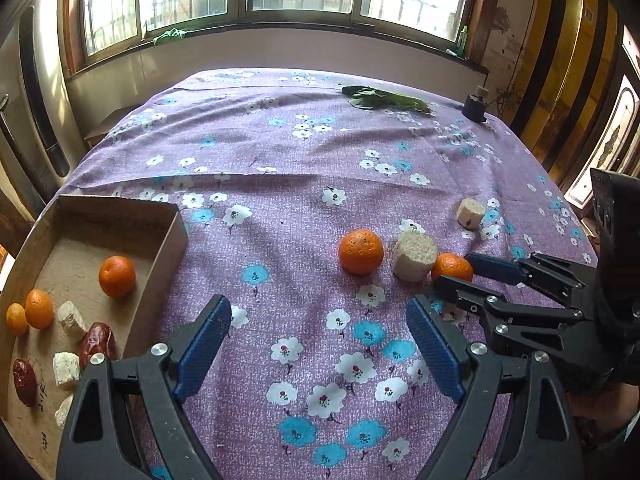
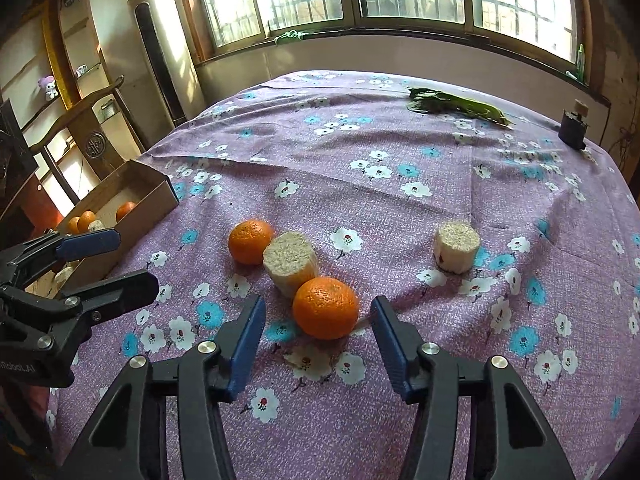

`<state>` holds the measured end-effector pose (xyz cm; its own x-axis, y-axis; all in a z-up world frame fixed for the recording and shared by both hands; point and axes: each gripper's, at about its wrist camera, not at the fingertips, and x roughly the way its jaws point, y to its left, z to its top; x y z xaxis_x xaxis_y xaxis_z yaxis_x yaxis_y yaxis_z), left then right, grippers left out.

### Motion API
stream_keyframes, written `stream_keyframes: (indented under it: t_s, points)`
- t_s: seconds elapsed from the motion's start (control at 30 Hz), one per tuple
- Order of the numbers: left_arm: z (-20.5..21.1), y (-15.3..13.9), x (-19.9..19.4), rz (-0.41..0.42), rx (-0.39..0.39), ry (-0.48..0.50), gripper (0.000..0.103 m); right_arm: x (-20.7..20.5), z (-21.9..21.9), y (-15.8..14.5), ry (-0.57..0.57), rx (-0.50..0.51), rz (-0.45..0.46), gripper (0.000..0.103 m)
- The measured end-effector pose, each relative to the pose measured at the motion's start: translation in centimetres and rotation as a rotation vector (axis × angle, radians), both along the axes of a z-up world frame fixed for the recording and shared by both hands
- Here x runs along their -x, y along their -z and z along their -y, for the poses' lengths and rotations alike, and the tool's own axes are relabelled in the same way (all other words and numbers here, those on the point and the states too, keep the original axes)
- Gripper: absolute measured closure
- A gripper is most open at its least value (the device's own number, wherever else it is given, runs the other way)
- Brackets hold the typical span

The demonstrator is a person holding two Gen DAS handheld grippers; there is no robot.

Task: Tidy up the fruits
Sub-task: 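Grasp a mandarin orange with the right tool while the left tool grasps another orange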

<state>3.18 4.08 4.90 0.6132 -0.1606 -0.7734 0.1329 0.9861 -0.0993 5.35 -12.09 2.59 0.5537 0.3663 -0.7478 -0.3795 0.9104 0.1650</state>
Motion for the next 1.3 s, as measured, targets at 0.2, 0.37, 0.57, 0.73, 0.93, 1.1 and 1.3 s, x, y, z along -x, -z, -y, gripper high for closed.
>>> stream_keyframes:
  t_s: [0.2,0.37,0.57,0.73,0.93,1.1,1.3]
  points:
    - [1.6,1.3,-2.1,-0.026,-0.048,0.007,0.014,-0.3,0.8,0.5,-0.007,-0.007,-0.013,0.065]
    - [2.5,2.1,-3.7,-0.016,-0.093,0.024,0.014,0.4,2.6,-0.5,0.019,-0.041,0.006,0.065]
    - [2.6,3.2,-5.2,-0.044,-0.126,0.045,0.015,0.2,3.5,-0.3,0.022,-0.068,-0.015,0.065]
    - [3.1,4.1,-6.0,-0.07,-0.095,0.079,0.038,0.0,3.4,-0.1,0.013,-0.068,-0.021,0.065]
    - [3.1,3.6,-5.5,-0.073,-0.058,0.095,0.072,0.1,3.1,0.0,0.007,-0.06,-0.023,0.065]
    - [1.9,2.5,-3.7,-0.058,-0.027,0.064,0.072,0.6,2.6,-0.5,0.004,-0.051,-0.014,0.065]
    - [0.0,0.3,-1.0,0.008,0.004,0.006,0.072,2.2,1.3,-2.2,0.004,-0.051,0.032,0.065]
